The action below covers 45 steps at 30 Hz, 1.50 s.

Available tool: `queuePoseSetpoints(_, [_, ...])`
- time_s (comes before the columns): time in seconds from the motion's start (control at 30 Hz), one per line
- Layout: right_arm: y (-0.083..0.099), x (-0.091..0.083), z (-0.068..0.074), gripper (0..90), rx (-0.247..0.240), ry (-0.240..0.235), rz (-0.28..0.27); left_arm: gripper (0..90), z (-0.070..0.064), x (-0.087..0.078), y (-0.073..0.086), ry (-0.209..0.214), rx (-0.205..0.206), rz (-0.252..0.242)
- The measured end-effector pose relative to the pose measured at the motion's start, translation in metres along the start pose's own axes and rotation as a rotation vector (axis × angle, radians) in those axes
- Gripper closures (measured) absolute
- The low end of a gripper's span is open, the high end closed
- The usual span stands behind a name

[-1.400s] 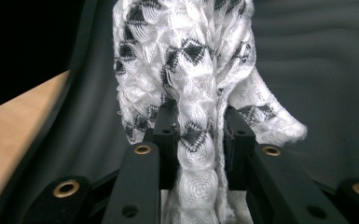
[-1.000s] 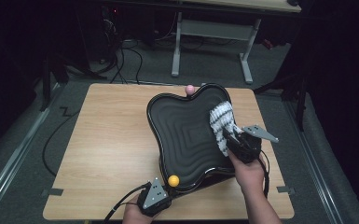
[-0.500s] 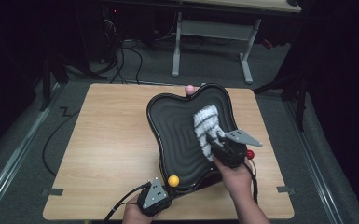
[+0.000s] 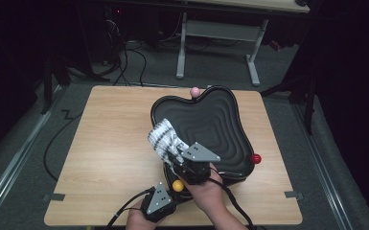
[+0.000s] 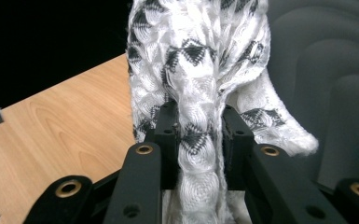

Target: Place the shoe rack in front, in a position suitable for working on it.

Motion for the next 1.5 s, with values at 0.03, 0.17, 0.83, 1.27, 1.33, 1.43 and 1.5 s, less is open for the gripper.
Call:
queuePoseSetpoints(0.03, [-0.001, 0.0, -0.003, 73.7, 0.006, 0.001, 0.001, 73.7, 0.0, 0.0, 0.0, 0.001, -0.001, 0.0])
queuePoseSetpoints(0.17, [-0.002, -0.001, -0.03, 74.0, 0.045, 0.054, 0.001, 73.7, 0.0, 0.0, 0.0, 0.001, -0.003, -0.003])
queuePoseSetpoints(0.83, [0.008, -0.033, -0.199, 75.2, 0.316, 0.382, 0.063, 73.9, 0.0, 0.0, 0.0, -0.001, -0.006, 0.0])
queuePoseSetpoints(1.27, [-0.014, -0.005, -0.167, 74.2, 0.296, 0.302, 0.047, 74.0, 0.0, 0.0, 0.0, 0.009, -0.008, 0.001])
queuePoseSetpoints(1.33, [-0.019, 0.001, -0.147, 74.0, 0.264, 0.266, 0.035, 73.9, 0.0, 0.0, 0.0, 0.009, -0.008, 0.001])
queuePoseSetpoints(1.43, [-0.025, 0.009, -0.116, 74.1, 0.22, 0.206, 0.018, 74.0, 0.0, 0.0, 0.0, 0.009, -0.007, 0.002])
queuePoseSetpoints(1.5, [-0.029, 0.013, -0.097, 74.1, 0.199, 0.168, 0.013, 74.0, 0.0, 0.0, 0.0, 0.01, -0.007, 0.003])
Point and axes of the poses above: each handheld gripper's, and its own axes: x roughly forward along the jaws, y roughly out of its underside, z roughly to its left, the point moved 8 cm from there along x, roughly forward along the jaws, and after that the axes turned 9 degrees about y, right-handed, at the moved point
